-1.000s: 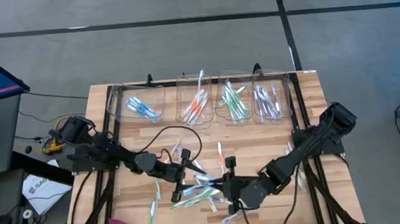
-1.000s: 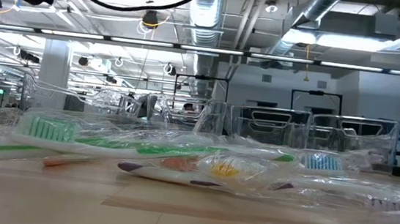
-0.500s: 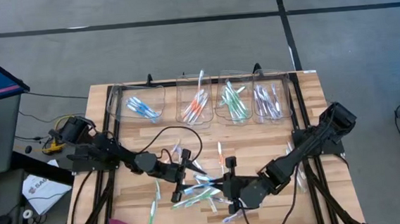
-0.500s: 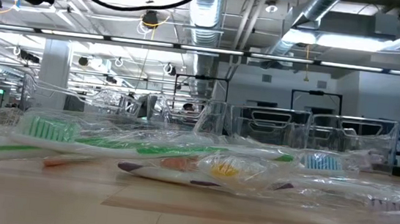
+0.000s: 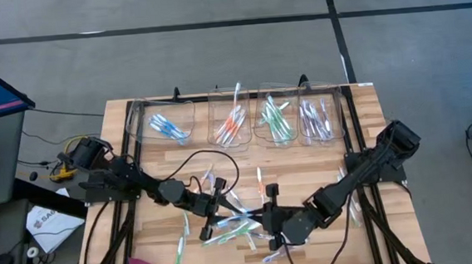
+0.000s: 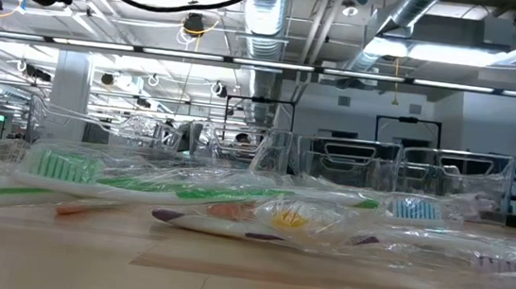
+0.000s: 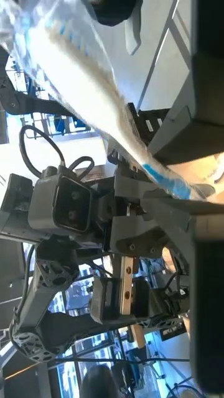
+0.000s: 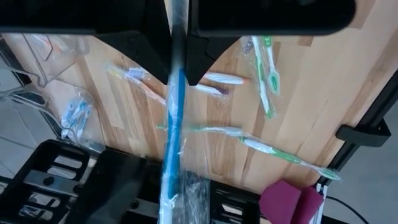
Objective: Pick & Place Toothbrushes
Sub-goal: Put the blue toothbrush into the left transparent bin
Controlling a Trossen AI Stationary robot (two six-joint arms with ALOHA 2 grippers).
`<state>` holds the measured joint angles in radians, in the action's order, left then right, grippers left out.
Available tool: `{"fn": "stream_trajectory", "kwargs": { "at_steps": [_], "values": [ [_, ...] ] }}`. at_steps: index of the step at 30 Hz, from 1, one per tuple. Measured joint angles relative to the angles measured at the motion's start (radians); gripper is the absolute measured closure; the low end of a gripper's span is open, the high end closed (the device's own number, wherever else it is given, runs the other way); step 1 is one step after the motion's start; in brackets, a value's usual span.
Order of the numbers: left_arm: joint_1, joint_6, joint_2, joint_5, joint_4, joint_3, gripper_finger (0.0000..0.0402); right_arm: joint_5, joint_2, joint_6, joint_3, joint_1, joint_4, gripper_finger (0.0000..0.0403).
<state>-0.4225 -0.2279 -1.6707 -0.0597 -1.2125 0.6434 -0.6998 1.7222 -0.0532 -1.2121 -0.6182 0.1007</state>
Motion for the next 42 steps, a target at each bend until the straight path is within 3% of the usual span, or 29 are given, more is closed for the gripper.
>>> {"fn": "stream_trajectory", "kwargs": {
  "at_steps": [6, 8, 20, 26, 37, 42],
  "values": [
    [0.0, -0.002, 0.0, -0.004, 0.006, 0.0, 0.0383, 0.027, 0.0, -0.045, 0.0, 0.011, 0.024, 0.0383],
    [0.0, -0.001, 0.0, -0.008, 0.009, 0.0, 0.0387, 0.051, 0.0, -0.086, 0.0, 0.012, 0.032, 0.037],
    [0.0, 0.001, 0.011, -0.016, 0.034, 0.003, 0.0388, 0.046, 0.001, -0.106, 0.002, -0.011, 0.138, 0.0177],
    [0.0, 0.004, 0.173, -0.151, 0.374, 0.002, 0.0388, 0.048, -0.001, -0.132, -0.002, -0.054, 0.274, 0.0136],
    [0.057, 0.023, 0.593, -0.456, 0.904, 0.009, 0.0388, 0.018, -0.013, -0.321, -0.118, -0.074, 0.562, 0.0133],
    [0.098, -0.022, 0.707, -0.604, 1.221, 0.123, 0.0388, 0.019, -0.011, -0.391, -0.116, -0.07, 0.674, 0.0132]
  ]
}}
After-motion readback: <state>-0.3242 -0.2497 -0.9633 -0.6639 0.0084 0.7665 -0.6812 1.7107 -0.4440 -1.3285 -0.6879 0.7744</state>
